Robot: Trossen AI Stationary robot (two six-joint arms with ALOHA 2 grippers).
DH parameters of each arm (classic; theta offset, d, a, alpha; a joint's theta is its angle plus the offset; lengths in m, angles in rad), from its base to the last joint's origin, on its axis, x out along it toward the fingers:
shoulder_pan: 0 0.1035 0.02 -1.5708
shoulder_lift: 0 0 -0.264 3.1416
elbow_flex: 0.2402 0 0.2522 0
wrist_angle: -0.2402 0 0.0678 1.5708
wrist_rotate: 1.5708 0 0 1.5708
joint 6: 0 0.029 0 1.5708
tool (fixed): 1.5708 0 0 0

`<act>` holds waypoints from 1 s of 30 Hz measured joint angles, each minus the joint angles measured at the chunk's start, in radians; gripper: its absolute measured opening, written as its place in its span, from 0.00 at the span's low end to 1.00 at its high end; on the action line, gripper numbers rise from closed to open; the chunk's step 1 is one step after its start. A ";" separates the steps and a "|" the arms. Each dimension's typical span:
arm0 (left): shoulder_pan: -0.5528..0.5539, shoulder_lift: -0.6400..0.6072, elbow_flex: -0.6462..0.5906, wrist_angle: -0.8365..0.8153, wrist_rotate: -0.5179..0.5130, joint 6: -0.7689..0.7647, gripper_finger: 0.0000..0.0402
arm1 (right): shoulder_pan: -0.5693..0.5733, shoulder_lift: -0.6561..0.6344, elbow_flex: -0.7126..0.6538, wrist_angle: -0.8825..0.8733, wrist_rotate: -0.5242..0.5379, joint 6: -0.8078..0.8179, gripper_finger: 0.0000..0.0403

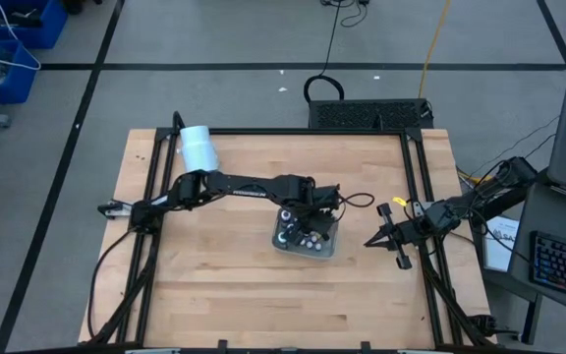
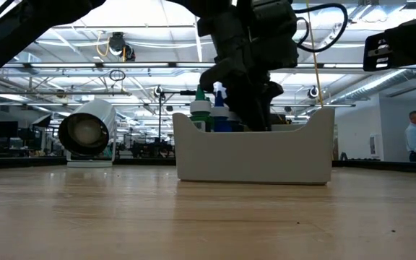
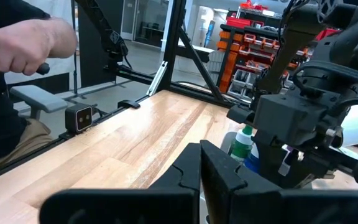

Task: Pick & Place food coloring
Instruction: Put the small red food coloring bottle into the bin

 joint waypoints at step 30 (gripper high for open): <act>0.000 0.004 -0.005 0.040 0.027 0.010 0.18 | 0.000 0.000 0.000 0.001 0.000 0.011 0.00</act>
